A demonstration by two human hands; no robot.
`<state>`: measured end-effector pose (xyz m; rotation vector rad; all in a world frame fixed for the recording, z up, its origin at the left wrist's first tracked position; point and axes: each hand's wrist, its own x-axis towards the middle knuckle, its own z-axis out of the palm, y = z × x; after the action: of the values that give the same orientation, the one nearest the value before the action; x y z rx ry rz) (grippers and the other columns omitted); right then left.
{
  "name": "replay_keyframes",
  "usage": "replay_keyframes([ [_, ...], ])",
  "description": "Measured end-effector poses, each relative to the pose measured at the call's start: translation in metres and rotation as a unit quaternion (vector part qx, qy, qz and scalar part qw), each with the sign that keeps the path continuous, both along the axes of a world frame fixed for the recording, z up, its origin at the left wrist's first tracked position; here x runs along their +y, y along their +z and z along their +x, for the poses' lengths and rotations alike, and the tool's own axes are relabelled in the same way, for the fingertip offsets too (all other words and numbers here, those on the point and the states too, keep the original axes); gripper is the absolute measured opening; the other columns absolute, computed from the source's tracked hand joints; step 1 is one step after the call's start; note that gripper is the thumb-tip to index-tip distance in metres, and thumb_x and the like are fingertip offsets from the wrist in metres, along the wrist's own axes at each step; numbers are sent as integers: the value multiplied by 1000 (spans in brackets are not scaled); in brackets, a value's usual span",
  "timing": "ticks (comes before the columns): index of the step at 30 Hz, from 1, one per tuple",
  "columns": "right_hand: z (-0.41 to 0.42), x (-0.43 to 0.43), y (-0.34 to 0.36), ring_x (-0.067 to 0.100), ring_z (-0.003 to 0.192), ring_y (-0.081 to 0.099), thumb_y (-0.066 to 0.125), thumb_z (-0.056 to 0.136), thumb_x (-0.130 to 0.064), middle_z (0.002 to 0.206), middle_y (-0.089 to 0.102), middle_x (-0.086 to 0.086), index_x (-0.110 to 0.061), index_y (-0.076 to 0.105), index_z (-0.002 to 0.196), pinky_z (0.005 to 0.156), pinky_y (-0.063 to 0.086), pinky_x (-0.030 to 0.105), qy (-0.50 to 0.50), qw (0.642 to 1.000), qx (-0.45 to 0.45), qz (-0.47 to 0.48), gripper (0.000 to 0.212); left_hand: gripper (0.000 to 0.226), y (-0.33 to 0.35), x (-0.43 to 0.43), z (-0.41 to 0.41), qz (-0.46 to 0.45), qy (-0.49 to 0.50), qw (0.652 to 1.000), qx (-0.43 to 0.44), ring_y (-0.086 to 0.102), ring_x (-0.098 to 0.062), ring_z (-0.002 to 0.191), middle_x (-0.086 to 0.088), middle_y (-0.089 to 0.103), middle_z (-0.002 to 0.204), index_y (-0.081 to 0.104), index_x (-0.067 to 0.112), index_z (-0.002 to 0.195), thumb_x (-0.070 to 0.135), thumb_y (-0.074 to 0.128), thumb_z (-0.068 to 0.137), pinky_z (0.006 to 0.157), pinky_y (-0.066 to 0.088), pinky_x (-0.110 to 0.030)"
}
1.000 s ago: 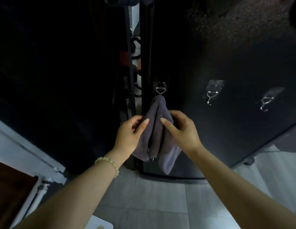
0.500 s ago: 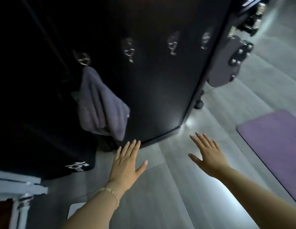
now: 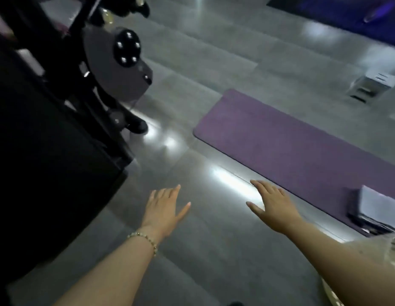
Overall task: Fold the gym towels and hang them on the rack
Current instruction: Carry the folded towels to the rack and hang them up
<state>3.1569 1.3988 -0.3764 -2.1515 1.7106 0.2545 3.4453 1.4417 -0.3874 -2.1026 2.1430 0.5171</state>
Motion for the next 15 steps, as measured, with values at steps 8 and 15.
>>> replay_keyframes([
  [8, -187, -39, 0, 15, 137, 35, 43, 96, -49, 150, 35, -6, -24, 23, 149, 109, 25, 30, -109, 994, 1, -20, 62, 108, 2, -118, -192, 4, -122, 992, 3, 44, -22, 128, -4, 50, 138, 31, 19, 146, 67, -14, 61, 107, 27, -31],
  [15, -300, -61, -18, 14, 137, 34, 43, 95, -49, 150, 33, -7, -24, 21, 149, 108, 25, 29, -211, 977, 9, -3, 63, 108, -21, -203, -315, 36, -232, 972, 2, 40, -18, 131, 2, 44, 143, 29, 22, 146, 67, -16, 59, 106, 26, -30],
])
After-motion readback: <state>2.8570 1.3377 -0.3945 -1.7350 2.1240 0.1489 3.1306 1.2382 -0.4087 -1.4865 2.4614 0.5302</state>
